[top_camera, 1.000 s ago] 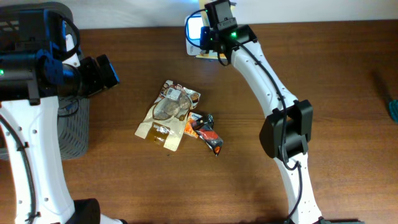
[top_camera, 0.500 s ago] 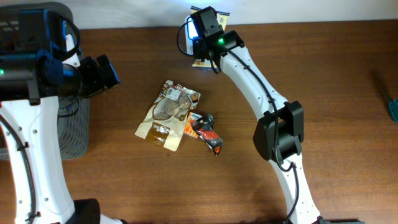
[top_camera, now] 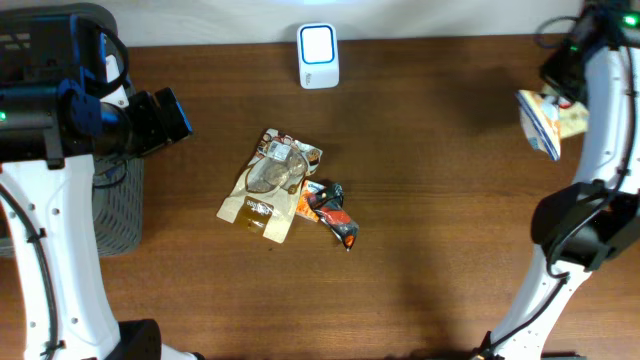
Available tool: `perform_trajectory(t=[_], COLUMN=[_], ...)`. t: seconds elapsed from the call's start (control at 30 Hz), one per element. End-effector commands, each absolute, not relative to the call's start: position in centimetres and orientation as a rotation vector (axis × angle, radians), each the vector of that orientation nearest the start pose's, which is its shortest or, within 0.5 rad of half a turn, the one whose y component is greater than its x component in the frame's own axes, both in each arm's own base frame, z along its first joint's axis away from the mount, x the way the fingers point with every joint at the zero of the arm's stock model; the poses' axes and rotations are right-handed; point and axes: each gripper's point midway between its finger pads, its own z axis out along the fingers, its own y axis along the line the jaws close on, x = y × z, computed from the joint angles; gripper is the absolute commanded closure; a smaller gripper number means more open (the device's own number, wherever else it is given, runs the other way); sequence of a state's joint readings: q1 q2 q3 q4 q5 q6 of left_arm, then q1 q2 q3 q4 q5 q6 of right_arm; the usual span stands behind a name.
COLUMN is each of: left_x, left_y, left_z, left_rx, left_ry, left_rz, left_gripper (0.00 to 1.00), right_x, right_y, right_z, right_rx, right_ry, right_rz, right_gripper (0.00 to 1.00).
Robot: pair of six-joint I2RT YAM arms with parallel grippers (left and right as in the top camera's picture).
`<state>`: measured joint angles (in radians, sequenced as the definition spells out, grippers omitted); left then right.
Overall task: Scan the item barcode
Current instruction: 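Carry the snack bag right and drop it near the bottle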
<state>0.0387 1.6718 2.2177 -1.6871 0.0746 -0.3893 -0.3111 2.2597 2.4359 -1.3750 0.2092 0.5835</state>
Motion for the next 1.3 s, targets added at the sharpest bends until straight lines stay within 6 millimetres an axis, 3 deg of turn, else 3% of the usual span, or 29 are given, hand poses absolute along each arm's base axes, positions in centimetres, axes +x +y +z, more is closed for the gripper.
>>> perform_trajectory(t=[0.0, 0.13, 0.23, 0.33, 0.4, 0.43, 0.53, 0.6, 0.67, 0.77, 0.83, 0.93, 1.0, 1.1, 1.2, 1.27], left_x=[32.6, 32.6, 32.6, 32.6, 32.6, 32.6, 32.6, 32.6, 32.6, 32.6, 32.6, 32.6, 32.6, 32.6, 32.6, 32.6], left_y=[-0.1, -0.1, -0.1, -0.1, -0.1, -0.1, -0.1, -0.1, -0.1, -0.1, -0.1, -0.1, -0.1, -0.1, -0.1, -0.1], left_z=[33.3, 33.3, 33.3, 33.3, 33.3, 33.3, 33.3, 33.3, 33.3, 33.3, 33.3, 33.3, 33.3, 33.3, 33.3, 33.3], left_rx=[-0.565, -0.566, -0.565, -0.565, -0.565, -0.566, -0.565, -0.565, -0.565, -0.565, -0.565, -0.565, -0.565, -0.565, -0.565, -0.566], left_ry=[2.660, 2.660, 2.660, 2.660, 2.660, 2.660, 2.660, 2.660, 2.660, 2.660, 2.660, 2.660, 2.660, 2.660, 2.660, 2.660], left_rz=[-0.203, -0.203, -0.203, -0.203, -0.203, -0.203, -0.203, -0.203, -0.203, -0.203, -0.203, -0.203, -0.203, -0.203, -0.203, -0.203], left_gripper=[0.01, 0.01, 0.01, 0.01, 0.01, 0.01, 0.01, 0.01, 0.01, 0.01, 0.01, 0.01, 0.01, 0.01, 0.01, 0.01], right_x=[45.5, 46.2, 46.8, 49.4, 50.9, 50.3, 46.2, 45.1, 44.3, 43.6, 43.4, 43.3, 43.6, 43.8, 44.8, 45.9], right_y=[-24.1, -29.2, -30.1, -26.6, -21.0, -19.1, -13.6, -11.4, -10.5, -12.6, -14.1, -17.4, -20.8, -23.8, -24.9, -24.4], right_z=[17.2, 14.5, 12.8, 12.8, 12.7, 12.4, 10.7, 9.6, 7.8, 5.0, 2.9, 1.5, 1.8, 2.3, 4.4, 6.7], right_rx=[1.485, 1.564, 1.576, 1.241, 0.915, 0.859, 0.740, 0.694, 0.647, 0.772, 0.822, 0.907, 0.930, 0.918, 0.922, 0.890], right_ry=[2.331, 2.226, 2.220, 2.423, 2.588, 2.655, 2.949, 3.043, 3.120, 3.105, 3.080, 3.012, 2.943, 2.887, 2.829, 2.803], right_rz=[-0.239, -0.251, -0.234, -0.037, 0.201, 0.249, 0.223, 0.197, 0.087, -0.170, -0.193, -0.206, -0.229, -0.242, -0.246, -0.246], right_gripper=[0.96, 0.96, 0.96, 0.96, 0.96, 0.96, 0.95, 0.95, 0.91, 0.91, 0.95, 0.96, 0.96, 0.96, 0.96, 0.96])
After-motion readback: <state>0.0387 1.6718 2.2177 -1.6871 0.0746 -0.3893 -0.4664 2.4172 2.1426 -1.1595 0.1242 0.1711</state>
